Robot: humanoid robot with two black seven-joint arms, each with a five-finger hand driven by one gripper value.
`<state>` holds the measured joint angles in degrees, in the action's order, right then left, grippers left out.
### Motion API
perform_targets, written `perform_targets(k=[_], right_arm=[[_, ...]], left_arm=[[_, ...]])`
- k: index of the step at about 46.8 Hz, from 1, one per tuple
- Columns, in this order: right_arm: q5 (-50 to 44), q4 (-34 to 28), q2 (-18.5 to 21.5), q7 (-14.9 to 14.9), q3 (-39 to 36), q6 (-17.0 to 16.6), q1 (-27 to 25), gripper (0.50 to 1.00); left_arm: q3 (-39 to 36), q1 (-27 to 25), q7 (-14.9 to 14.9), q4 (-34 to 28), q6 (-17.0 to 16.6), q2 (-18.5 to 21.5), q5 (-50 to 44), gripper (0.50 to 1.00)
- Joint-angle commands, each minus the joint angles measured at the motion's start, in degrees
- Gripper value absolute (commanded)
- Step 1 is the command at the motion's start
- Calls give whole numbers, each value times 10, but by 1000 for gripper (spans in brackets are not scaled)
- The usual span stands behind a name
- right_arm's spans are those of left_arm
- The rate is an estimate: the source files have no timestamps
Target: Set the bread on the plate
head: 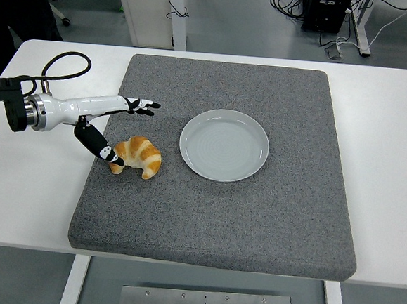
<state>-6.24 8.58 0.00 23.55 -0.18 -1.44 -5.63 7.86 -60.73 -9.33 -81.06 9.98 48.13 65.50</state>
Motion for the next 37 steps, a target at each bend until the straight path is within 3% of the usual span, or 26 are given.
perform_targets(k=[1, 9, 17, 37], right_arm=[[0, 0, 0, 0, 0, -1, 0, 1000], [0, 0, 0, 0, 0, -1, 0, 1000], [0, 0, 0, 0, 0, -1, 0, 1000], [0, -1, 0, 0, 0, 0, 0, 1000]], left_arm=[[0, 18, 0, 0, -15, -1, 16, 949], [0, 44, -1, -1, -82, -5, 41, 949], [0, 49, -1, 0, -128, -19, 43, 949], [-3, 66, 0, 4, -138, -44, 50, 951]])
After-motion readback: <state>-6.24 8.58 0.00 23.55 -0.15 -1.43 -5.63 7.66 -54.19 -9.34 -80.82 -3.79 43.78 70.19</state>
